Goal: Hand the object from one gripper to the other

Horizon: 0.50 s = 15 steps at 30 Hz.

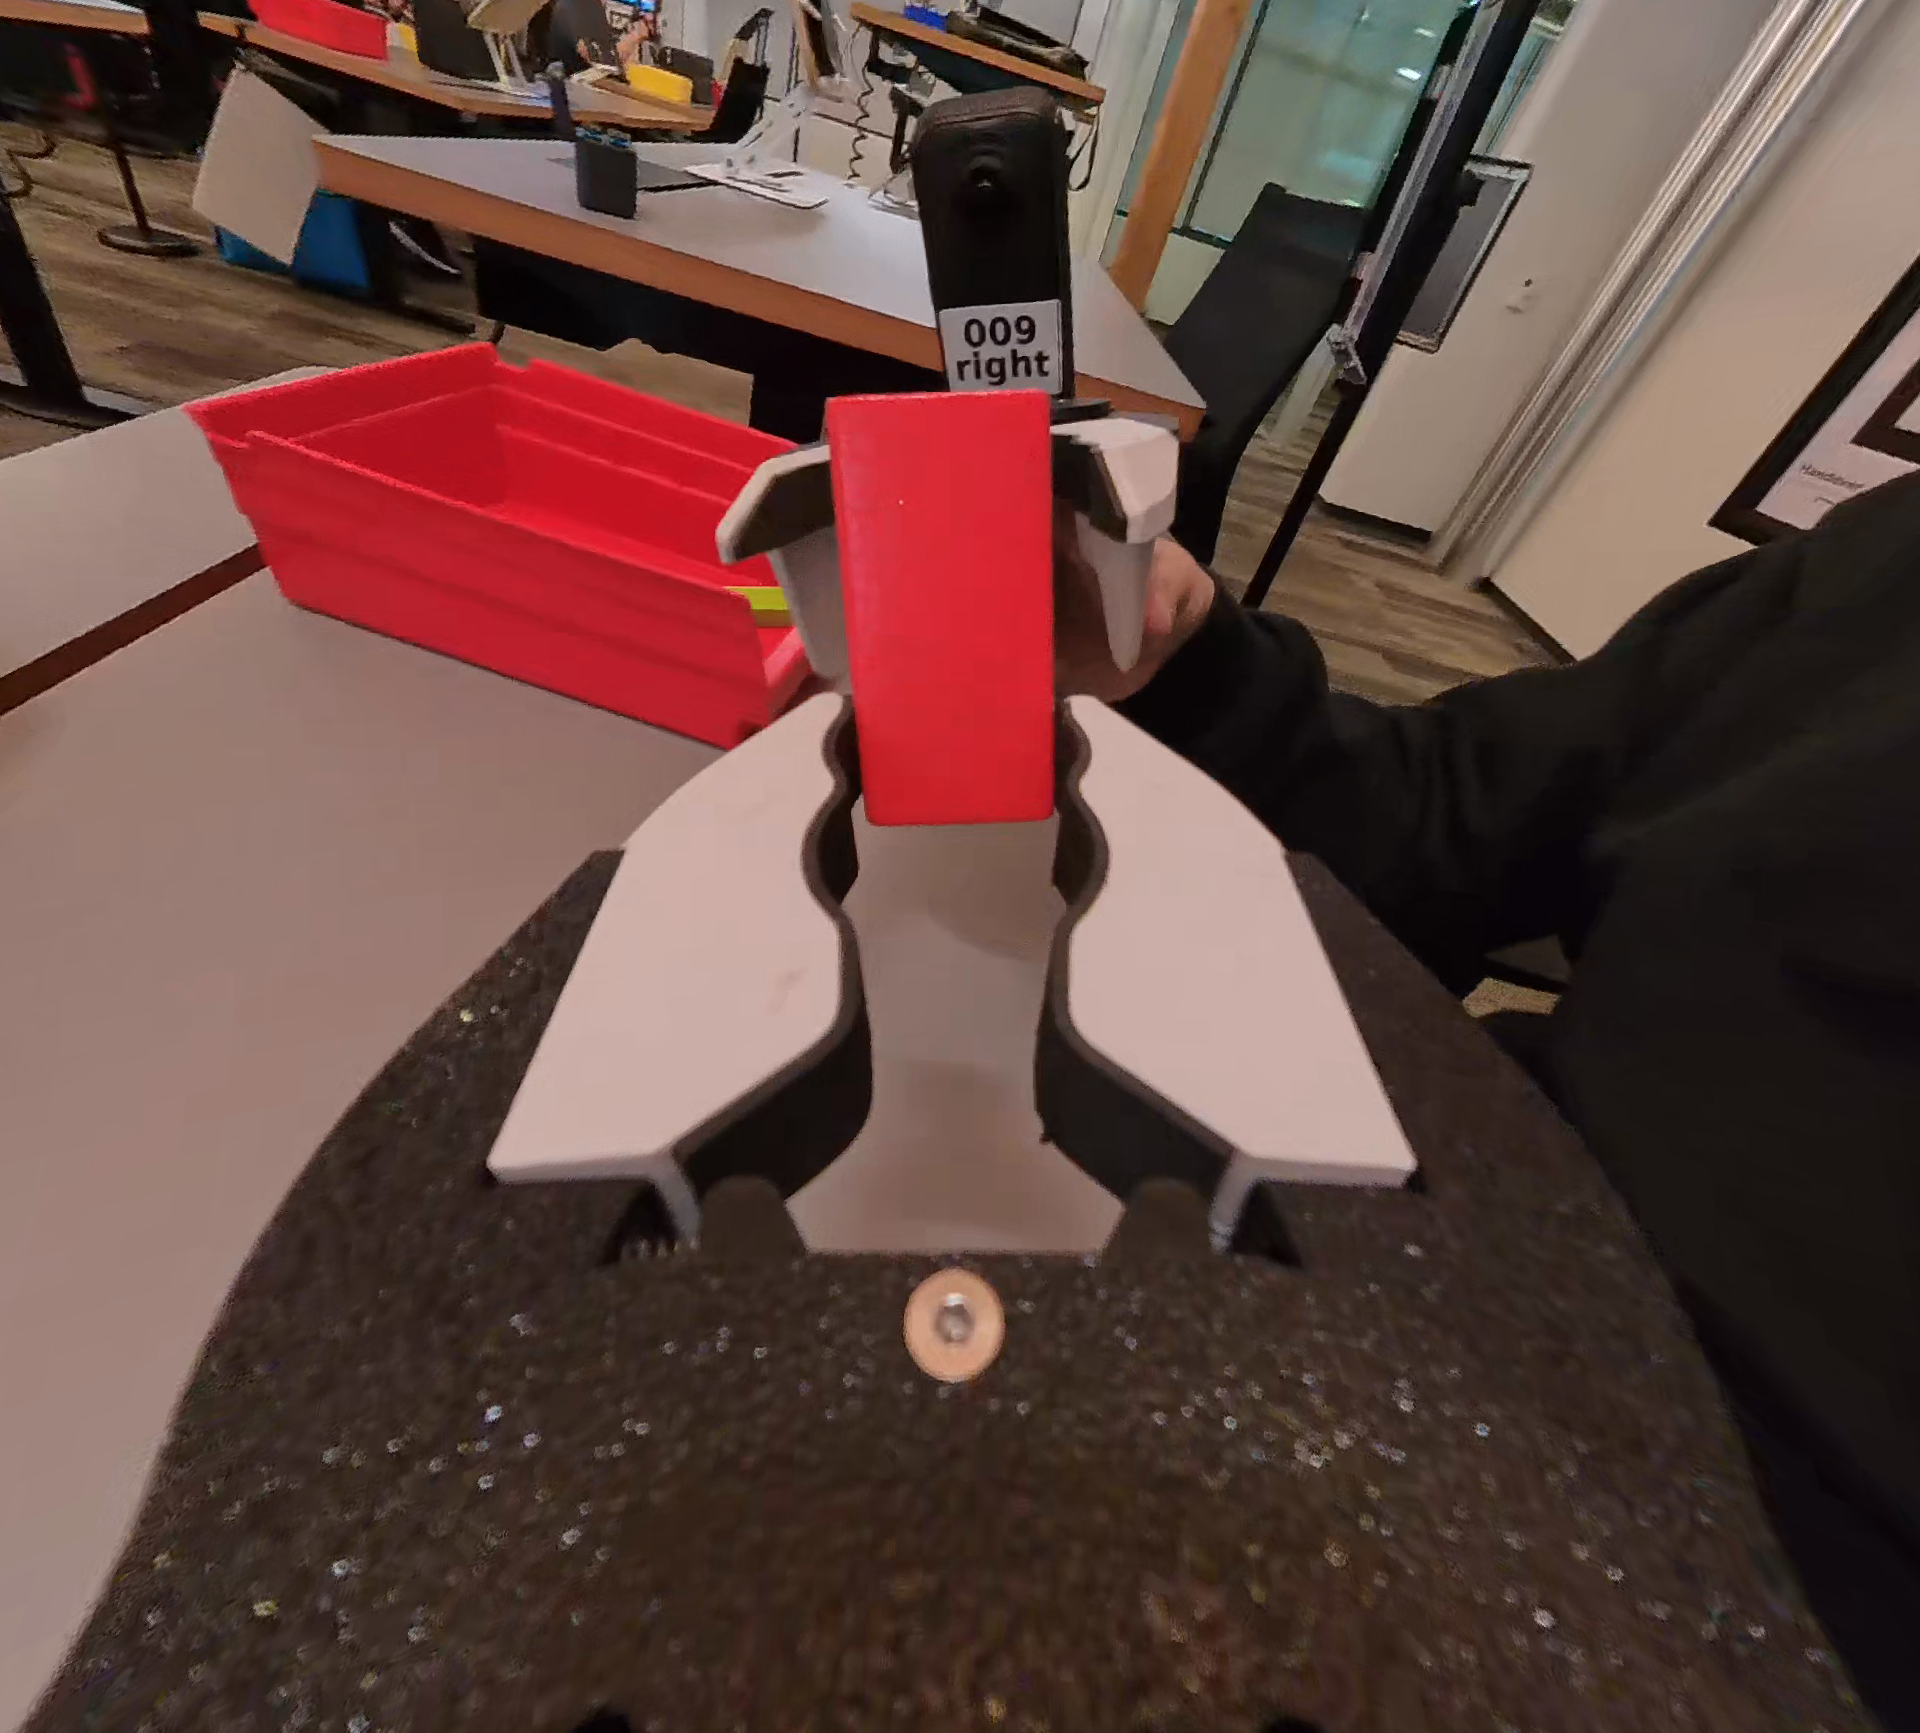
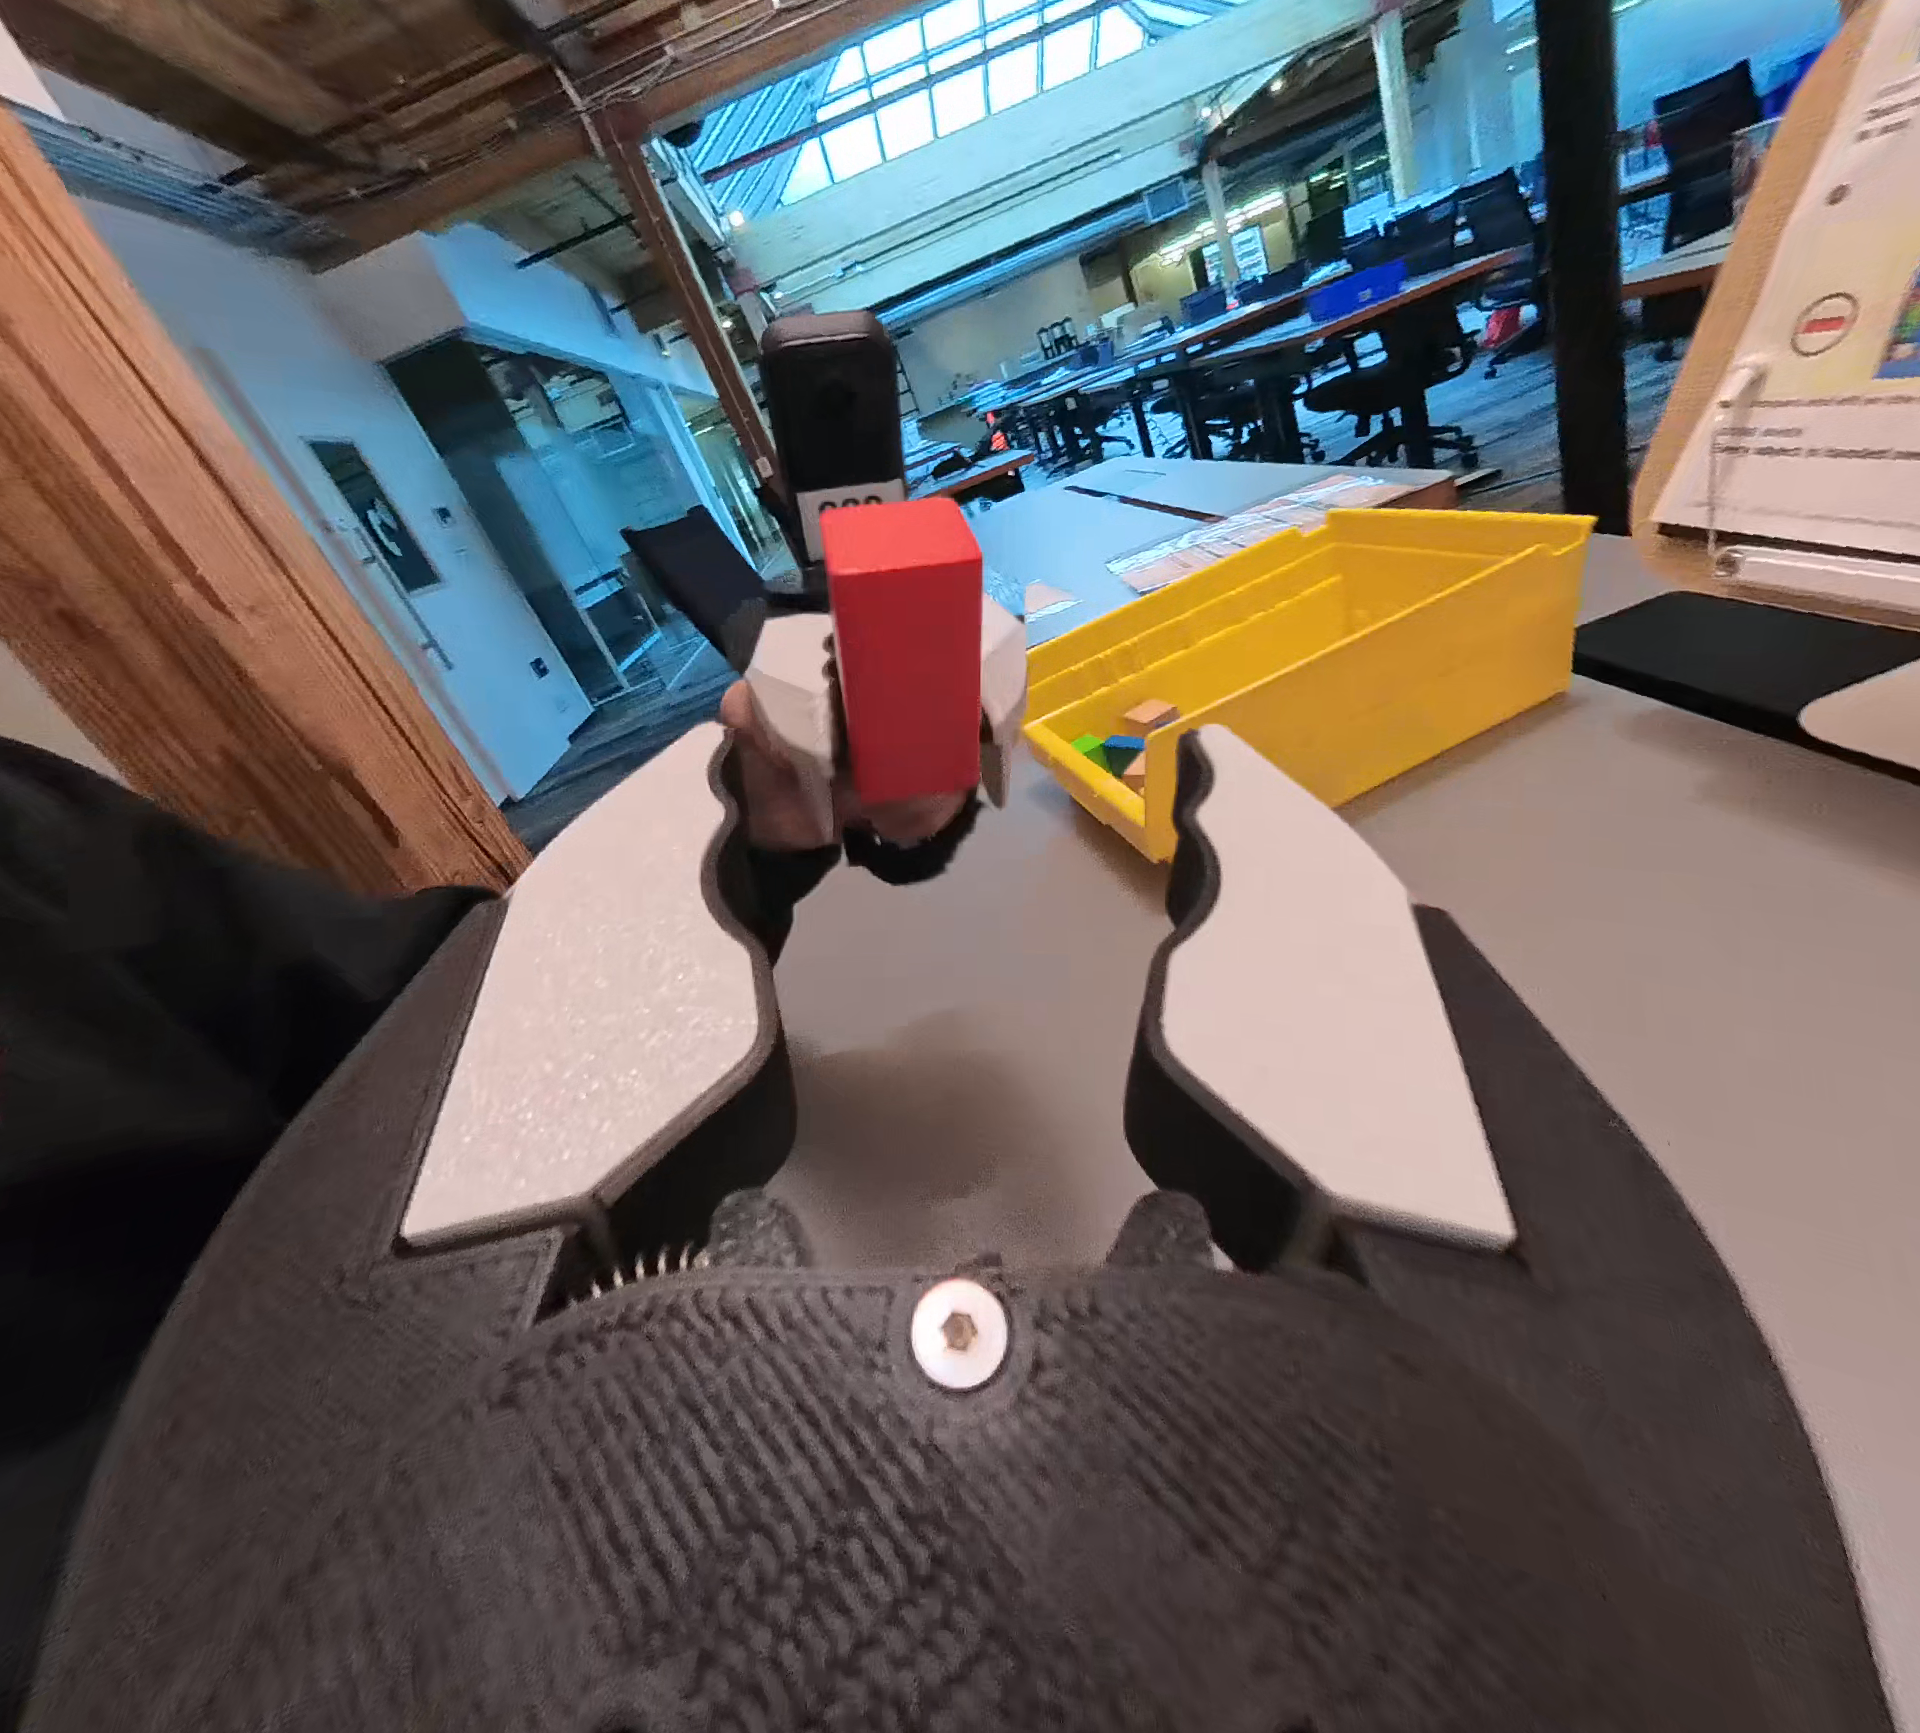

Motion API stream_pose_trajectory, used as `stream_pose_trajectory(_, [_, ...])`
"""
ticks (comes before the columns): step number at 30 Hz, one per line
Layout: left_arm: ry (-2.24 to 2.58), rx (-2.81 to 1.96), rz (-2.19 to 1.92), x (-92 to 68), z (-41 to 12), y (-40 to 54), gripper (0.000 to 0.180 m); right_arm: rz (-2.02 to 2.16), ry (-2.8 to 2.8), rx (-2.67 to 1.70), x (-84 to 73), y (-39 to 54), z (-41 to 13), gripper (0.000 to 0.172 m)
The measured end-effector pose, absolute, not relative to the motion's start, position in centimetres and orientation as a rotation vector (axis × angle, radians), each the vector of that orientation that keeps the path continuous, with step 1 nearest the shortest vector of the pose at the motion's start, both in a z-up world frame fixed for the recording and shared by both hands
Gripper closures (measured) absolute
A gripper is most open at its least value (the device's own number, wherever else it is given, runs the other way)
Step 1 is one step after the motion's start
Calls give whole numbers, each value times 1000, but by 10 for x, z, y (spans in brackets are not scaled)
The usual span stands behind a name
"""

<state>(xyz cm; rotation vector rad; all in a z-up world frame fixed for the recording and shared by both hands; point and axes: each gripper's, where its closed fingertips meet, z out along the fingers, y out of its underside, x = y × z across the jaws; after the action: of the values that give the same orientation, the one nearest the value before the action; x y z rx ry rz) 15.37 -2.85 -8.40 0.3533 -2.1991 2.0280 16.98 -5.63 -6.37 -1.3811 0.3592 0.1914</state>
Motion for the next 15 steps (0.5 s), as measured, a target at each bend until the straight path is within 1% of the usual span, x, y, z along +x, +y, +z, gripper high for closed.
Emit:
stream_pose_trajectory(5, [-2224,326,1994,147,-94,-52,146,212,323,-1364,164,-48,-62,97])
stream_pose_trajectory(8, [-2194,319,1989,145,-97,-59,146,227,290,-1345,160,-46,-59,105])
stream_pose_trajectory(9, [-2185,315,1985,144,-99,-61,146,226,279,-1351,159,-44,-60,110])
stream_pose_trajectory(10, [-2182,318,1990,145,-100,-62,146,225,265,-1371,157,-42,-64,118])
stream_pose_trajectory(11, [-2180,322,1987,145,-102,-63,146,229,247,-1393,155,-40,-68,130])
stream_pose_trajectory(12, [-2180,323,1982,144,-104,-63,147,227,237,-1405,154,-38,-71,137])
stream_pose_trajectory(15, [-2160,342,1993,145,-108,-63,147,215,243,-1443,155,-36,-76,136])
